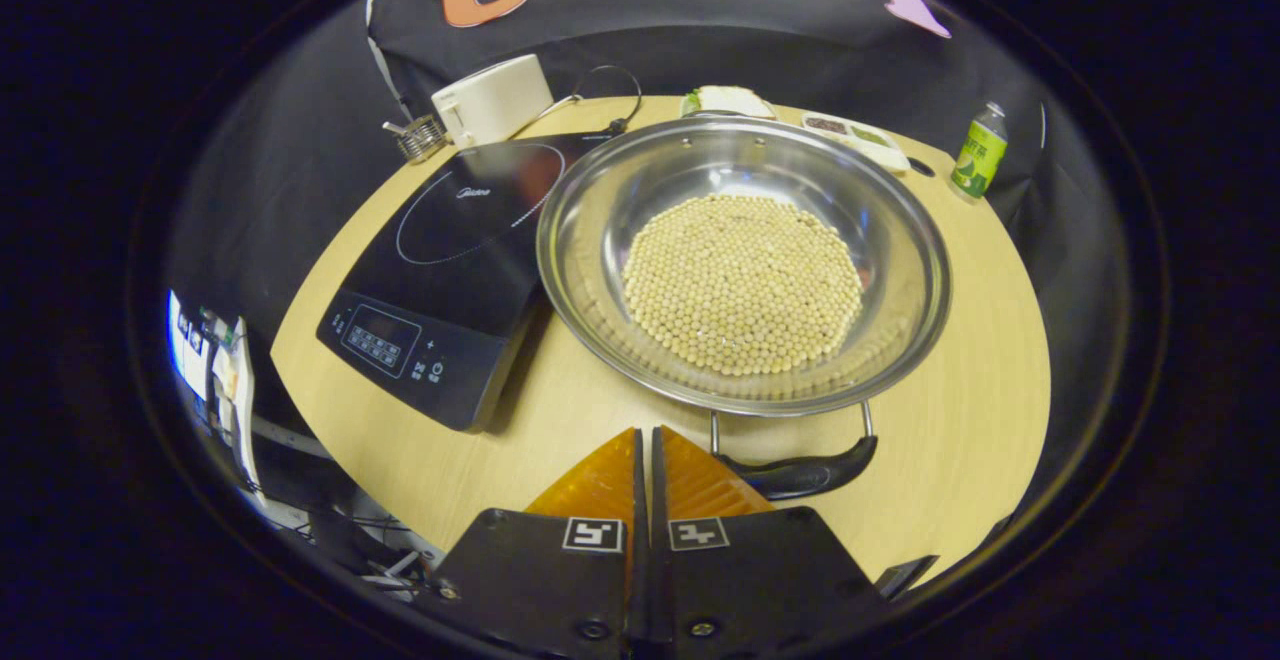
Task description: First push the handle of the pot to place it horizontally, then grasp the pot with both hands and set it on the induction cooktop.
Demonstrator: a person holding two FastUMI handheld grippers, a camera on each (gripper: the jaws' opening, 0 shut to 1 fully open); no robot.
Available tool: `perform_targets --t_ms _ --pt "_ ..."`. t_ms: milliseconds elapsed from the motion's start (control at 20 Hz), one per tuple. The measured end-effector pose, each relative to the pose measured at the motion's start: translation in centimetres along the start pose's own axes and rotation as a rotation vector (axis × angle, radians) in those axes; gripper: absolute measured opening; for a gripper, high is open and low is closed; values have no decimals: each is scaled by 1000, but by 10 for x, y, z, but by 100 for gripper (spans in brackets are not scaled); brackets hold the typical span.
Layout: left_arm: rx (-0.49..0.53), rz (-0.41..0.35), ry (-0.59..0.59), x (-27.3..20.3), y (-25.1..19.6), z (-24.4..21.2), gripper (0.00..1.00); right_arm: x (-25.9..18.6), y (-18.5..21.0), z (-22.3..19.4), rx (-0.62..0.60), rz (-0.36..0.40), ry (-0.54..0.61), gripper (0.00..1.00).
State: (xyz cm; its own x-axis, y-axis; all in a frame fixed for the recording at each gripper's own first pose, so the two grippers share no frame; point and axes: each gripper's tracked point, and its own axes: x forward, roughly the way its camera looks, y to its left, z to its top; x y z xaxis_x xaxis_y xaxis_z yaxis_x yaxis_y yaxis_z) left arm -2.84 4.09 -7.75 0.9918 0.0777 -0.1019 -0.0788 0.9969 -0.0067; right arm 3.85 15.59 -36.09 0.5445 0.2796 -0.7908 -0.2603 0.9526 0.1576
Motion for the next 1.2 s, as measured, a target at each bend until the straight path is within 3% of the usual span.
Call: perform_targets --t_ms 600,900,1200 --pt "-3 -32 -1 13 -19 -1 96 -12 -75 0 79 -104 -9 0" --pt "-10 -16 13 19 -28 -3 96 -16 -105 5 82 -129 -6 4" --pt "-8 17 19 25 -39 -4 96 -16 -136 14 58 -144 -3 1"
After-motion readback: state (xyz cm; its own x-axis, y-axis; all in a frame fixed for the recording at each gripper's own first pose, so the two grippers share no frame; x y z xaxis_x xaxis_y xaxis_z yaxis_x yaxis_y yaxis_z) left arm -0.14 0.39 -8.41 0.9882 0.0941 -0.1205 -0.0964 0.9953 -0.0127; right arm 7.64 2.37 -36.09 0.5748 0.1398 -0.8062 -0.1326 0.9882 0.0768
